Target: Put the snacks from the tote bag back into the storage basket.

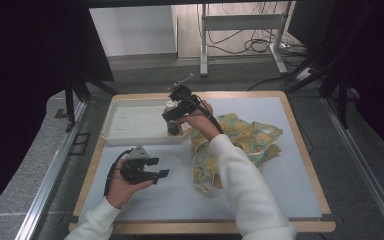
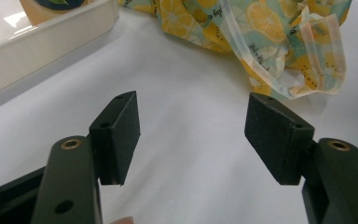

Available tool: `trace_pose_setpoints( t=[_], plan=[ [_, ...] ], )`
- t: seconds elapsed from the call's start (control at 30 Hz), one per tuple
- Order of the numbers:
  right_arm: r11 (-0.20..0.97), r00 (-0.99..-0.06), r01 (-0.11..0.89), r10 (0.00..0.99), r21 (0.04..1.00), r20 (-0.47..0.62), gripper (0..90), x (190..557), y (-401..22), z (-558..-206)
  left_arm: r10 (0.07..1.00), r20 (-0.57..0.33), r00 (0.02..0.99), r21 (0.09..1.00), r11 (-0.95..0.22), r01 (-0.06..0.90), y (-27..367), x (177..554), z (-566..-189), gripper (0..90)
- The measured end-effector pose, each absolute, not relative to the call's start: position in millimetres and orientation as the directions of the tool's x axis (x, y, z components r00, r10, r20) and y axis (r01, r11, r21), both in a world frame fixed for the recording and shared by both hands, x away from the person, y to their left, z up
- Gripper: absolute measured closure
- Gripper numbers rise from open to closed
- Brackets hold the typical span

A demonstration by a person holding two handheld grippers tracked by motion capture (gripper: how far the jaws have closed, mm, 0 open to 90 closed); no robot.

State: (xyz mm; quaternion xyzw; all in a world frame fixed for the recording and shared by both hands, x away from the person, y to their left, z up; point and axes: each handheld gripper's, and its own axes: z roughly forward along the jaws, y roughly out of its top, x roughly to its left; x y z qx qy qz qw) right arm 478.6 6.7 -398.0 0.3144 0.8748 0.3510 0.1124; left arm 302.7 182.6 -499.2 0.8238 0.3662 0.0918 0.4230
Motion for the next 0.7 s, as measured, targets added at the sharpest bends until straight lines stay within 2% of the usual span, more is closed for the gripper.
trace_pose_setpoints(
  t=[0.47, 0.7],
  plan=[
    [0.534, -0.777, 0.457, 0.629, 0.712, 0.027, 21.2, 448.5, -55.7, -380.7, 0.696, -0.158, 0.700, 0.761, -0.366, 0.536, 186.0, 300.9, -501.0, 35.8],
    [0.518, -0.762, 0.470, 0.647, 0.715, 0.032, 21.2, 433.2, -90.3, -385.7, 0.700, -0.163, 0.696, 0.760, -0.360, 0.541, 186.7, 301.8, -501.3, 35.7]
  ],
)
